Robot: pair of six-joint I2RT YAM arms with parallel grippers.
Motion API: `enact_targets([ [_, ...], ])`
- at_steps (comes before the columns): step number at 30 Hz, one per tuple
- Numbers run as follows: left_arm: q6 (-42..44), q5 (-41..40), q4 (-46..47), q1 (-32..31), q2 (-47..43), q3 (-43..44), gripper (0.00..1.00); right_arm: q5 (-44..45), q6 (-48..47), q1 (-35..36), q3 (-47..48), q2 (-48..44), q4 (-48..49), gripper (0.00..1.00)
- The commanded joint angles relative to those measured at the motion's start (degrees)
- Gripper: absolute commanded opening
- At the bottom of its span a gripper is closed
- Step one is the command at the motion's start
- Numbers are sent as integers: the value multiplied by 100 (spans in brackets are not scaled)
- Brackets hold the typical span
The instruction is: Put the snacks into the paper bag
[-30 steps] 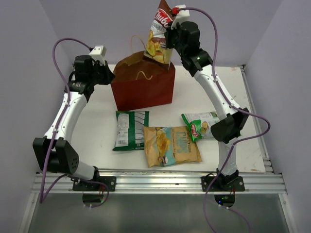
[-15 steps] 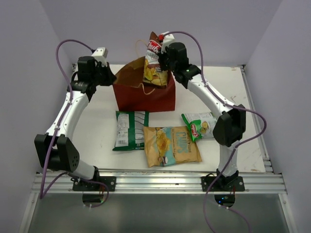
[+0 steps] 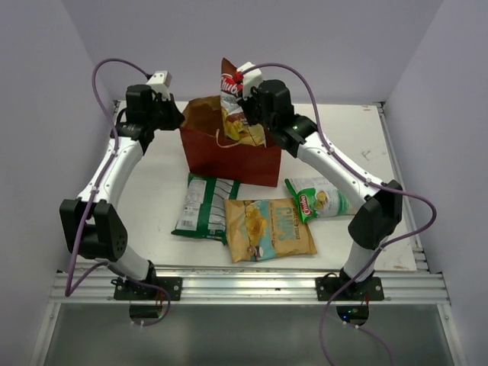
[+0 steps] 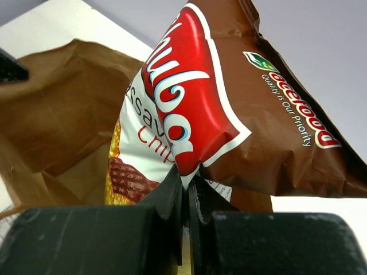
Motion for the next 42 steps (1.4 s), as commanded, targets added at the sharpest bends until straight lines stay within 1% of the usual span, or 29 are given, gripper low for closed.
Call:
enact_targets([
  [1,-131,55,119,-13,189,228,0,-15,-307,93,-59,-380,25,0],
  [8,-87,116,137,-13,347,395,0,-17,-1158,296,-813,-827,-335,0],
  [11,-78,152,145,-13,365,404,0,-25,-1387,304,-964,-951,-528,0],
  [17,-52,248,181,-13,400,413,0,-174,-1590,340,-1052,-1021,-695,0],
  [23,-35,301,189,-13,418,474,0,-666,-1511,384,-1017,-916,-828,0],
  [24,-34,301,181,-13,418,483,0,-710,-1494,401,-1026,-898,-828,5],
  [25,-34,327,181,-13,426,510,0,-702,-1485,419,-1043,-907,-828,19],
  [26,-26,336,181,-13,435,518,0,-641,-1406,419,-1096,-907,-767,50],
  [27,-26,345,181,-13,435,527,0,-553,-1371,427,-1113,-933,-723,98],
  [31,-26,354,181,-13,427,527,0,-105,-1344,427,-938,-1030,-661,99],
  [35,-34,389,189,-13,418,527,0,632,-1388,427,-280,-1074,-835,99],
  [36,-34,398,189,-13,409,527,0,669,-1371,436,-148,-1091,-915,99],
  [37,-34,398,189,-13,409,527,0,635,-1362,445,175,-1161,-1046,99],
  [39,-34,398,189,-13,391,527,0,469,-1204,515,423,-1258,-1398,99],
  [41,-43,380,181,-13,383,510,0,126,-1002,620,871,-1329,-2047,99],
  [42,-43,345,181,-13,374,501,0,-276,-932,786,1038,-1329,-2328,99],
])
